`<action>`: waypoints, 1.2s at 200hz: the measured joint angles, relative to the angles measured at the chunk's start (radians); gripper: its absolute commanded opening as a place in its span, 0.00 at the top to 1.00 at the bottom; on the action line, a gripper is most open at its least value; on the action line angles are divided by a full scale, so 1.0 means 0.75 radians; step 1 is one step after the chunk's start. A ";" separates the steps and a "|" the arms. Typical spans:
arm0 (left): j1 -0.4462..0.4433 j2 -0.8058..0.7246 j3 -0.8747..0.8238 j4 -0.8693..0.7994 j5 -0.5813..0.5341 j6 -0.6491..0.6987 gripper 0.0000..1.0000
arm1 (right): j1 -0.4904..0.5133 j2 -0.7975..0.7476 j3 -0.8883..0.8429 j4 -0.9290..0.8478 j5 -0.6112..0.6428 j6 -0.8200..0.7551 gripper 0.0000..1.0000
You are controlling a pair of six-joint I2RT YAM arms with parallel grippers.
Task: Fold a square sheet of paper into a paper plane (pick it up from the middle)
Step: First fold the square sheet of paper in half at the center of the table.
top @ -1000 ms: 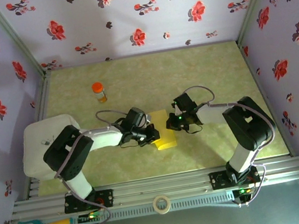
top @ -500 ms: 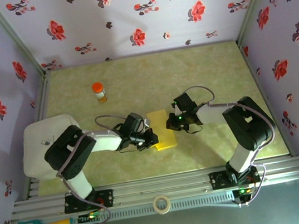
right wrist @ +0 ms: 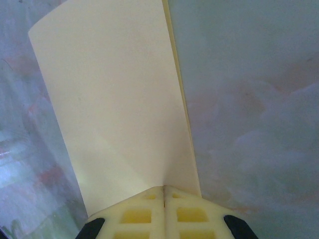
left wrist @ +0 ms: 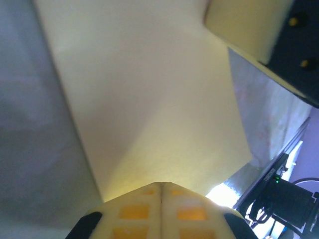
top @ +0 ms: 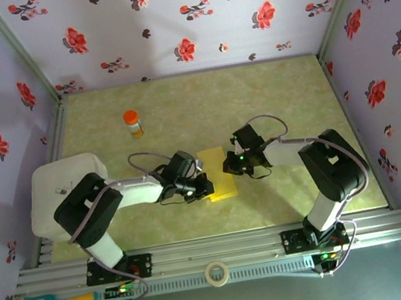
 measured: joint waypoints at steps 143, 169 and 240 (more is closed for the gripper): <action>-0.047 0.042 -0.046 0.055 -0.023 0.040 1.00 | 0.000 0.000 0.000 0.000 0.000 0.000 1.00; -0.083 0.012 -0.050 0.008 -0.061 0.070 1.00 | 0.000 0.000 0.000 0.000 0.000 0.000 1.00; -0.125 -0.064 -0.070 -0.109 -0.083 0.121 1.00 | -0.001 0.000 0.000 0.001 -0.009 0.000 1.00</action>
